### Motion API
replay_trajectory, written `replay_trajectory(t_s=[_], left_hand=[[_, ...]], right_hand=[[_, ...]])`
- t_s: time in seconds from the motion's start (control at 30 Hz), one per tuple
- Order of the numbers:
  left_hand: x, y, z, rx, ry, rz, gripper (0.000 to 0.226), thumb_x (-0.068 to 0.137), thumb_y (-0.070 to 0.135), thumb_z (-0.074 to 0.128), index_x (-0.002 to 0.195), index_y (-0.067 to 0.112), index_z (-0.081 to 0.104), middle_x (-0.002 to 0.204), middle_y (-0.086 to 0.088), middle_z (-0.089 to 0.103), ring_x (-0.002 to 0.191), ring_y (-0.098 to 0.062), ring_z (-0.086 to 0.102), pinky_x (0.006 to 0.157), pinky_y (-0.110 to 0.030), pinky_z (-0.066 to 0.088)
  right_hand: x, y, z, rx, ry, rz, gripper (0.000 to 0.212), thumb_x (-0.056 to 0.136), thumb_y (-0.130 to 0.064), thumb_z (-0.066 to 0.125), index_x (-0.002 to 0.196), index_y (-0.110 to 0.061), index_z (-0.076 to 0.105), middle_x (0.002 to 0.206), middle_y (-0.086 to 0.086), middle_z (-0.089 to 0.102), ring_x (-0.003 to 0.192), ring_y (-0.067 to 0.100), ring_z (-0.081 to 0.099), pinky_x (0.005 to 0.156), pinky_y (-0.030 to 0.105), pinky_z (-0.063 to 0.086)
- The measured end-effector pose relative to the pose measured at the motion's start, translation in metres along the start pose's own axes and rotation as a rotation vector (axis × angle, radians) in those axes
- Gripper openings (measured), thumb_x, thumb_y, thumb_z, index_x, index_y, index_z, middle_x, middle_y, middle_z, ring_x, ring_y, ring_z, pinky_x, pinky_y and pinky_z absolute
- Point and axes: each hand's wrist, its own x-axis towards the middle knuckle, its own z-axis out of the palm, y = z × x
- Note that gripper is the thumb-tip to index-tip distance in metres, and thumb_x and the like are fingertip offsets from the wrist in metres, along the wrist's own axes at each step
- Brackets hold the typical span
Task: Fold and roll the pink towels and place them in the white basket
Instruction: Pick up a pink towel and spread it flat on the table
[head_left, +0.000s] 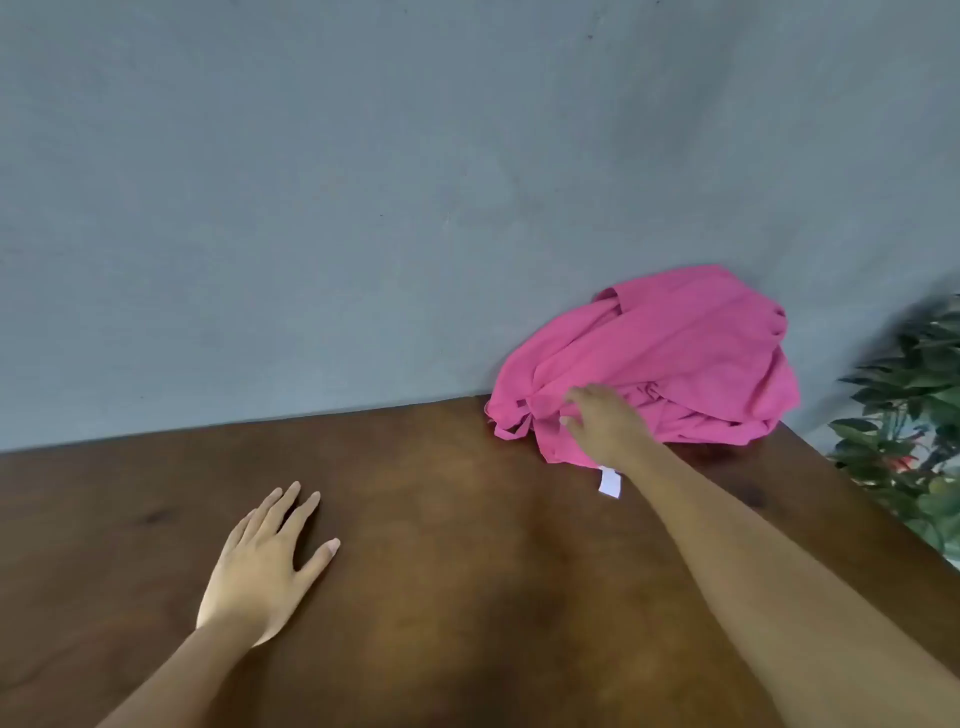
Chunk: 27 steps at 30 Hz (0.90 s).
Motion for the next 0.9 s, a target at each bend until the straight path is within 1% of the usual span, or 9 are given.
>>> replay_trajectory(t_s=[0.13,0.27,0.37,0.47,0.57,0.63,0.8,0.83,0.9], left_hand=[[0.002,-0.002,0.004,-0.002,0.029,-0.001,0.086,0.086,0.082,0.011,0.158,0.038,0.026,0.167,0.015,0.013,0.155,-0.003,-0.001,0.126,-0.030,0.006],[0.003,-0.002,0.006,0.004,0.018,-0.006,0.083,0.087,0.082,0.013,0.158,0.040,0.025,0.167,0.018,0.011,0.154,-0.001,-0.004,0.126,-0.030,0.007],[0.002,-0.001,0.005,0.020,0.015,-0.016,0.082,0.088,0.082,0.013,0.158,0.041,0.023,0.167,0.020,0.008,0.153,0.000,-0.006,0.126,-0.029,0.006],[0.002,0.000,0.003,0.030,0.010,-0.019,0.082,0.088,0.082,0.013,0.159,0.041,0.022,0.167,0.020,0.007,0.153,0.001,-0.007,0.126,-0.029,0.005],[0.001,0.000,0.003,0.032,0.010,-0.026,0.082,0.088,0.082,0.013,0.158,0.042,0.022,0.167,0.021,0.006,0.153,0.001,-0.008,0.126,-0.029,0.004],[0.001,0.000,0.003,0.034,0.008,-0.030,0.082,0.088,0.082,0.013,0.158,0.042,0.022,0.167,0.021,0.006,0.153,0.001,-0.008,0.126,-0.029,0.005],[0.001,0.000,0.003,0.040,0.007,-0.028,0.081,0.088,0.081,0.013,0.159,0.041,0.021,0.167,0.020,0.005,0.153,0.000,-0.008,0.126,-0.030,0.006],[0.001,0.000,0.003,0.039,0.007,-0.024,0.081,0.088,0.081,0.012,0.159,0.041,0.021,0.167,0.020,0.005,0.153,0.000,-0.007,0.126,-0.029,0.005],[0.002,0.000,0.003,0.042,0.011,-0.020,0.082,0.088,0.081,0.012,0.159,0.041,0.021,0.167,0.019,0.007,0.154,-0.002,-0.006,0.126,-0.029,0.005]], right_hand=[[0.035,-0.014,0.003,-0.135,-0.072,-0.089,0.039,0.098,-0.023,0.058,0.136,-0.017,0.055,0.137,0.004,0.058,0.126,0.028,0.050,0.099,0.040,0.042],[0.060,-0.017,0.013,-0.326,-0.167,-0.130,0.041,0.090,-0.015,0.062,0.130,-0.023,0.056,0.130,-0.001,0.061,0.120,0.023,0.054,0.104,0.039,0.034],[0.069,-0.013,0.014,-0.430,-0.147,-0.118,0.051,0.085,-0.010,0.065,0.133,-0.025,0.054,0.130,-0.004,0.061,0.120,0.020,0.055,0.106,0.037,0.031],[0.073,-0.006,0.018,-0.550,-0.165,-0.104,0.050,0.087,-0.013,0.065,0.134,-0.026,0.054,0.134,-0.002,0.057,0.125,0.021,0.050,0.110,0.038,0.029],[0.076,-0.002,0.021,-0.516,-0.115,-0.104,0.065,0.087,-0.013,0.063,0.148,-0.023,0.042,0.148,0.001,0.046,0.137,0.022,0.041,0.116,0.039,0.024],[0.078,-0.003,0.022,-0.515,-0.125,-0.100,0.065,0.089,-0.014,0.061,0.149,-0.023,0.039,0.147,-0.002,0.047,0.137,0.021,0.042,0.116,0.038,0.022],[0.071,-0.001,0.020,-0.505,-0.059,-0.101,0.039,0.092,-0.013,0.056,0.130,-0.021,0.057,0.127,-0.001,0.062,0.122,0.023,0.053,0.108,0.035,0.028],[0.066,0.000,0.021,-0.469,-0.018,-0.111,0.034,0.090,-0.010,0.057,0.122,-0.018,0.063,0.120,0.001,0.065,0.116,0.025,0.057,0.104,0.036,0.032],[0.053,0.003,0.022,-0.397,0.087,-0.154,0.021,0.078,-0.003,0.071,0.097,-0.012,0.071,0.094,0.007,0.068,0.093,0.031,0.065,0.090,0.041,0.045]])
